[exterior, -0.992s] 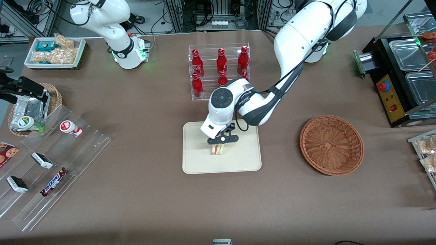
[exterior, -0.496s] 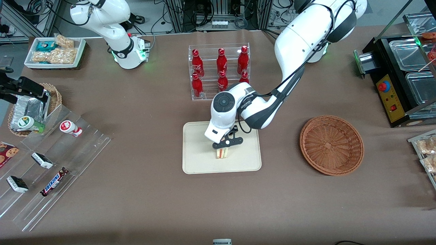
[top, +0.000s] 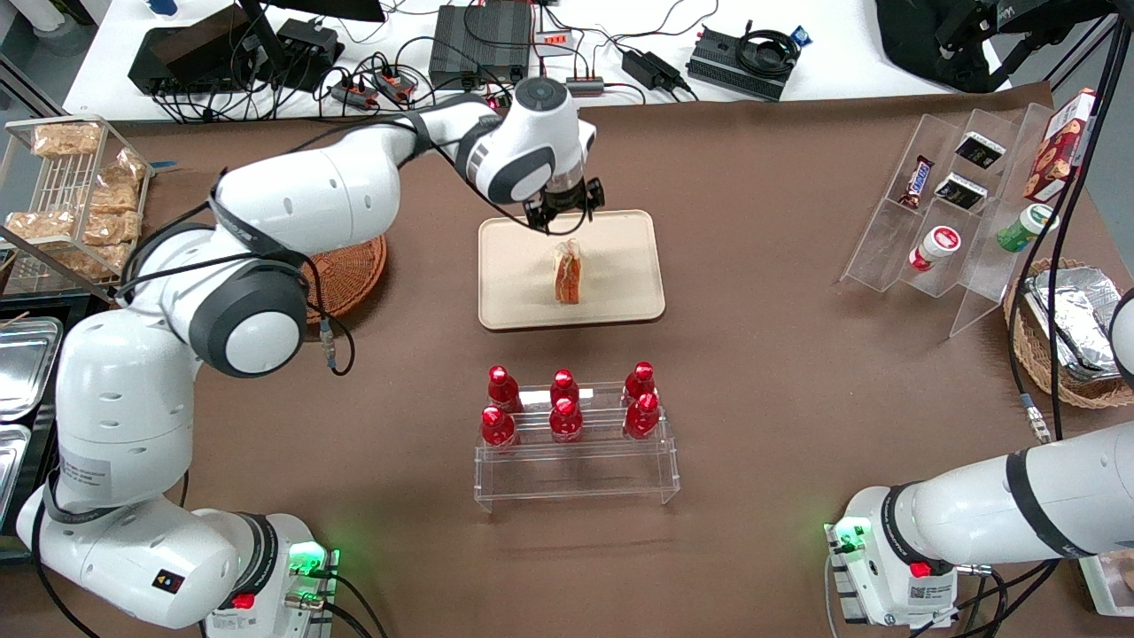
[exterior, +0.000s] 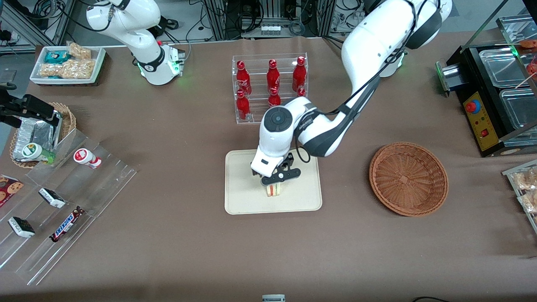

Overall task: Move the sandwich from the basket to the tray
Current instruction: 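Lower the sandwich onto the tray and open the left gripper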

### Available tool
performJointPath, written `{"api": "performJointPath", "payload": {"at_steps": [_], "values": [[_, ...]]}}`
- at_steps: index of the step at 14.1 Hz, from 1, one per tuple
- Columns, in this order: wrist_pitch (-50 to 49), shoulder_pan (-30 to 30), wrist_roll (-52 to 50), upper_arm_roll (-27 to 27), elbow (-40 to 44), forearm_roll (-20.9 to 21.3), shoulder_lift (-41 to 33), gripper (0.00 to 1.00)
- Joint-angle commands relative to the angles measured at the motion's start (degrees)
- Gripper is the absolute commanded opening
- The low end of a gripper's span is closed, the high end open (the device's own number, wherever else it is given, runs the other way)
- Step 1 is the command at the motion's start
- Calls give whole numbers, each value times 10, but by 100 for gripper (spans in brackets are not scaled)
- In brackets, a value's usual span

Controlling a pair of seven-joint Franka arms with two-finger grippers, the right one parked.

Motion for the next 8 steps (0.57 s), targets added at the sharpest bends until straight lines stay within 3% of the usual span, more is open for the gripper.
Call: {"api": "performJointPath", "payload": {"at_steps": [1, 5, 8], "values": [[-47, 33, -8, 0, -16, 6, -64, 100], [-144, 96, 62, -3, -30, 3, -114, 100], [-228, 156, 187, -3, -34, -40, -157, 100]]}}
